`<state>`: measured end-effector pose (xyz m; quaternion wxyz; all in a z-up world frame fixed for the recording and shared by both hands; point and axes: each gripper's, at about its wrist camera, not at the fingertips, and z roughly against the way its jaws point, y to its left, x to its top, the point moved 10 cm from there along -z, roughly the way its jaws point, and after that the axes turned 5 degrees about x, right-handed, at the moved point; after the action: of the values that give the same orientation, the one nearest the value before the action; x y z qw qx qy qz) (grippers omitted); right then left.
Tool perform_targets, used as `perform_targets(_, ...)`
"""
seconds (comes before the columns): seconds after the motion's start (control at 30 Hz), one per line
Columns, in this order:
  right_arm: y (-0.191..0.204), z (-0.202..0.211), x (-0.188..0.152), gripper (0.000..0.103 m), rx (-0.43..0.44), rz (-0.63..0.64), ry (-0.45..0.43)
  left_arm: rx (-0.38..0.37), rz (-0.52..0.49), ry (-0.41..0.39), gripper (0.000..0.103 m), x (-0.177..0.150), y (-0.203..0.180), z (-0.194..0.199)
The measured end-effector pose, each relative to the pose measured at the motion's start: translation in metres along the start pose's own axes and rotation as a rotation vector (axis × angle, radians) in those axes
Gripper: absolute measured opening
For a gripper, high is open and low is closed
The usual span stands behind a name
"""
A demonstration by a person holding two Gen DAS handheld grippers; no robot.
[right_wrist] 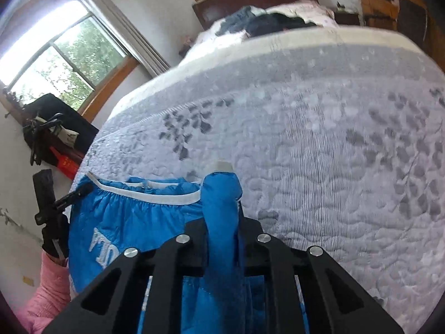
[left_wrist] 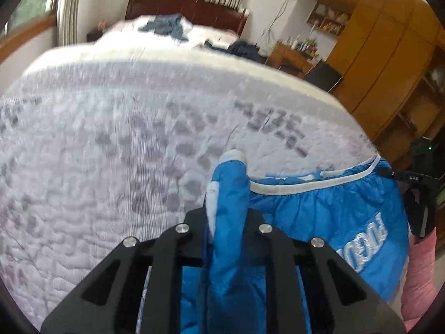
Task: Fold large clothes
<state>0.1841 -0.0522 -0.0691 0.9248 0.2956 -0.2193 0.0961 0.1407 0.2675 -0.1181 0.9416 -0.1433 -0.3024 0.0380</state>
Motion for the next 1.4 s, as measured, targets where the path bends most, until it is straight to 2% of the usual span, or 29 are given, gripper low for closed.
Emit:
perform_targets(0.07,-0.010,-0.011,-0.005,0.015,-0.003,-0.024,0.024,-0.011,0.023,0.031,0.017,-0.009,0.008,-0.014)
perform_targets(0.17,-0.025,-0.029,-0.015,0.017,0.016,-0.075,0.056,-0.021,0.037,0.034,0.020,-0.016,0.013,-0.022)
perform_targets(0.43,-0.037,-0.036,-0.024,0.023,0.069,-0.132,0.043,0.010,0.046,0.038,0.034,-0.022,0.019,-0.027)
perform_targets(0.5,-0.037,-0.029,-0.023,0.030,0.053,-0.133,0.031,0.056,0.040,0.037,0.045,-0.020,0.020,-0.019)
perform_targets(0.53,-0.037,-0.021,-0.023,0.039,0.028,-0.128,0.019,0.077,0.035,0.025,0.047,-0.018,0.021,-0.011)
perform_targets(0.57,-0.036,-0.012,-0.022,0.042,-0.003,-0.111,0.004,0.090,0.029,0.007,0.046,-0.017,0.022,-0.002)
perform_targets(0.63,-0.032,0.006,-0.023,0.042,-0.056,-0.078,-0.022,0.123,0.011,-0.043,0.046,-0.013,0.021,0.022)
perform_targets(0.73,-0.015,0.035,-0.030,0.042,-0.064,-0.035,-0.047,0.104,-0.006,-0.100,0.046,-0.014,0.007,0.060)
perform_targets(0.87,0.022,0.058,-0.053,0.043,-0.040,0.050,-0.049,0.030,-0.058,-0.138,0.051,-0.036,-0.035,0.098)
perform_targets(1.03,0.059,0.064,-0.098,0.043,-0.021,0.127,-0.002,0.008,-0.103,-0.095,0.052,-0.076,-0.073,0.106)
perform_targets(1.2,0.070,0.070,-0.129,0.044,-0.061,0.155,0.008,0.005,-0.078,-0.025,0.054,-0.109,-0.082,0.098)
perform_targets(1.4,0.067,0.070,-0.148,0.045,-0.097,0.156,0.008,0.047,-0.054,-0.028,0.056,-0.128,-0.075,0.090)
